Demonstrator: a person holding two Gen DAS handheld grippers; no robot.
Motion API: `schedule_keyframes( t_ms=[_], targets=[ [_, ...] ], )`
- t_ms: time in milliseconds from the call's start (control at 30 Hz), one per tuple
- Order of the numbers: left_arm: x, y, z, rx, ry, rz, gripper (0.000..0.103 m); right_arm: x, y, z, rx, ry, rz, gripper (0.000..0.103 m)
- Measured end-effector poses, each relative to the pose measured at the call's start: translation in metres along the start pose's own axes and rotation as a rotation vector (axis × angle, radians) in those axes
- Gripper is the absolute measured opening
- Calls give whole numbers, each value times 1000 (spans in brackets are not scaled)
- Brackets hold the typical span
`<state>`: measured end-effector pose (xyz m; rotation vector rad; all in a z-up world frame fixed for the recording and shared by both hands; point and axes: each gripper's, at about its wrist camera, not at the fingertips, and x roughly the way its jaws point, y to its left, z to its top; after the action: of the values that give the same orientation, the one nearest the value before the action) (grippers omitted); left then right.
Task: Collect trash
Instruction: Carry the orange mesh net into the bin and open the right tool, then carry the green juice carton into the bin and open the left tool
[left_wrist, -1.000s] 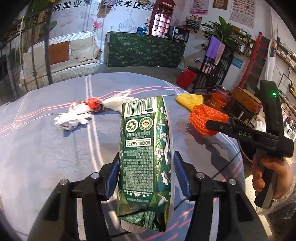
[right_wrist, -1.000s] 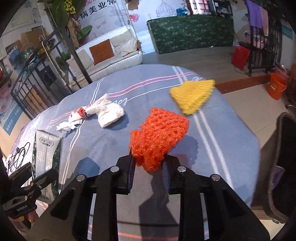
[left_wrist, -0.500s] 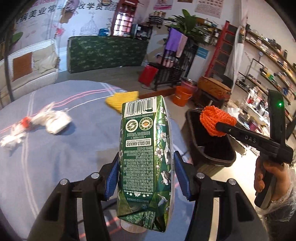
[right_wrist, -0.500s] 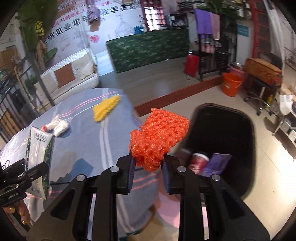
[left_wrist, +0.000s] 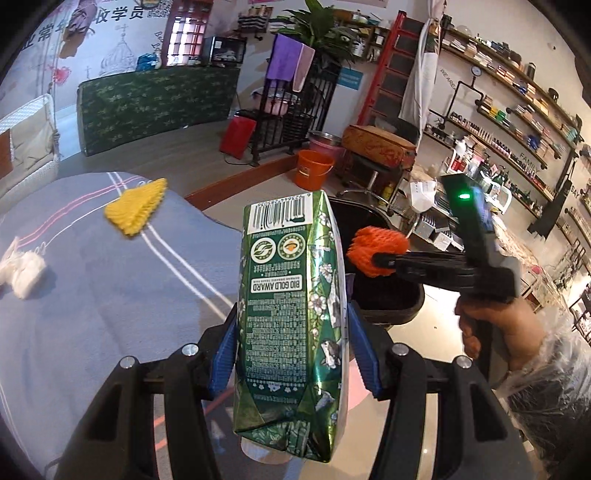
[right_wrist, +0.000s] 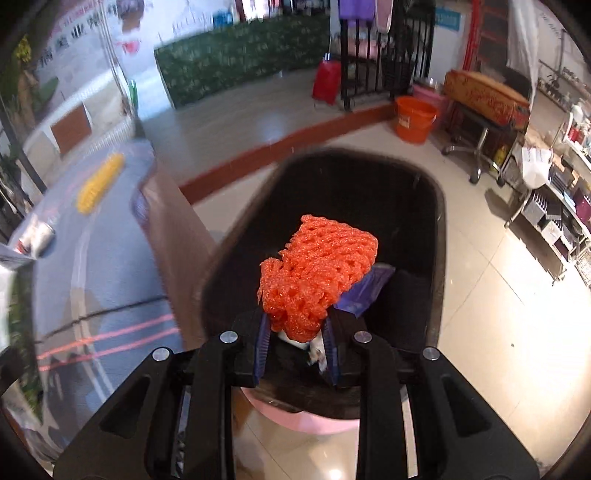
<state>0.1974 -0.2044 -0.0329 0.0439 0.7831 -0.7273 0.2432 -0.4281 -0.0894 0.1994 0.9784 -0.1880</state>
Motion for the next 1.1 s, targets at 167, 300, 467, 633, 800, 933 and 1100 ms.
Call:
schedule_keyframes(
  t_ms=[167,300,467,633,800,933,1100],
  targets=[
    [11,-9,0,17,26,-11,55,43,-7,6,2,131,-68,26],
    [20,-14,1,33,48,-16,55,69,-13,11,11,218,-92,26],
    [28,-19,2,45,64,-22,55,80,-14,12,14,283,-125,43],
    [39,-22,2,46,94,-27,55,72,-13,13,5,253,-127,73],
    [47,-22,4,48,112,-25,55,60,-16,14,34,200,-107,73],
    [57,-25,10,67,134,-25,55,35,-19,12,51,113,-108,73],
    [76,-29,25,81,163,-30,55,-10,-32,2,86,-21,-128,78]
  ],
)
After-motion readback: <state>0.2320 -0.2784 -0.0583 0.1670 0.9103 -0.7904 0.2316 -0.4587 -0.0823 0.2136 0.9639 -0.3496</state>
